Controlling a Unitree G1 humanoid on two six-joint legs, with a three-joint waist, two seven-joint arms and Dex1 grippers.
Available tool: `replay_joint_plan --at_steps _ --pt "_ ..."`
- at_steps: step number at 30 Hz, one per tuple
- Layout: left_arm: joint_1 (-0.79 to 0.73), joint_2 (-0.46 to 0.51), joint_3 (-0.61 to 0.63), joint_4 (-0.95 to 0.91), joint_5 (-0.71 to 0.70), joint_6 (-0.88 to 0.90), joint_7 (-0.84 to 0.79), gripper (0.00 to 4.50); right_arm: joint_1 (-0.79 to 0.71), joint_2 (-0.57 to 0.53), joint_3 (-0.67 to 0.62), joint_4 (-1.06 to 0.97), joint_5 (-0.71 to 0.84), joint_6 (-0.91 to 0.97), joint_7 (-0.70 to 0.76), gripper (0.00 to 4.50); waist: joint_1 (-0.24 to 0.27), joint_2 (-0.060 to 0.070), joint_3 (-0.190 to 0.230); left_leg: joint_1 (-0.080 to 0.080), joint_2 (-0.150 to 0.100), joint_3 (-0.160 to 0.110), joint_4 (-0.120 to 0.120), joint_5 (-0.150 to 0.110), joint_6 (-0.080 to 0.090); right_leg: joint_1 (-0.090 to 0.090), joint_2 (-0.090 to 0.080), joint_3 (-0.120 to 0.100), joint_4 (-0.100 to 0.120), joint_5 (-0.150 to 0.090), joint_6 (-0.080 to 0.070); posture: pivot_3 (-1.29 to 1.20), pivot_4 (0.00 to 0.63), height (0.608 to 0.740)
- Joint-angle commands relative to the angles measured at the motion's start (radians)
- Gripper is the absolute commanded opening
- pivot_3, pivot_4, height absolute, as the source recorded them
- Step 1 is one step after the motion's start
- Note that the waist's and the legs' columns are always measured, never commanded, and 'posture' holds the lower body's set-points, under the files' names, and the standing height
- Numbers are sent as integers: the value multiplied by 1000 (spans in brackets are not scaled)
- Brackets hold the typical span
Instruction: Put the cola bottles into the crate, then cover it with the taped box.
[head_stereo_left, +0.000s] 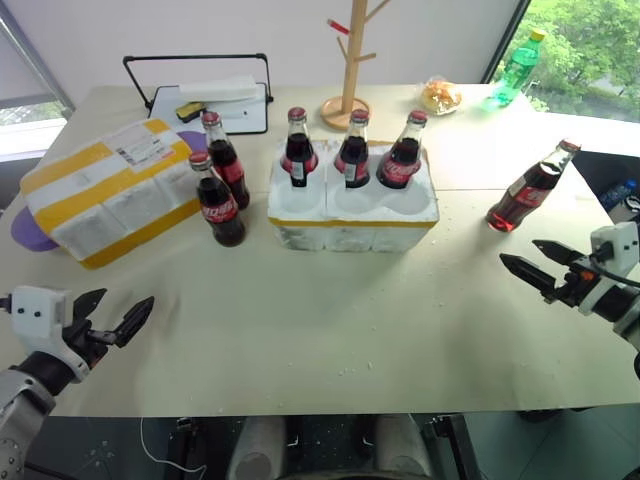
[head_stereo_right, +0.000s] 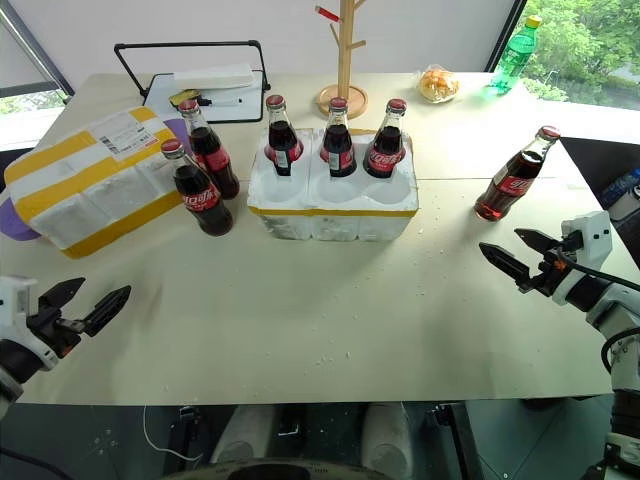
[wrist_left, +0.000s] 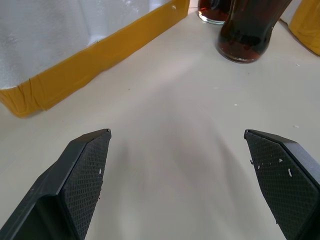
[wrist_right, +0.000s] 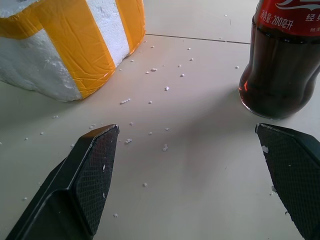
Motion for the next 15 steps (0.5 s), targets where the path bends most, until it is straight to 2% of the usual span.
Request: replay_joint_plan --at_steps 1,15 --pt "5 6 13 -22 6 -26 -10 4469 -10 -16 -10 -31 -1 -15 -7 4500 0 0 0 0 0 0 0 0 0 0 0 0 0 0 0 0 150 740" --pt "-29 21 19 0 -23 -14 -39 4469 -23 -37 -2 -51 30 30 24 4500 0 0 0 0 0 0 0 0 0 0 0 0 0 0 0 0 150 740"
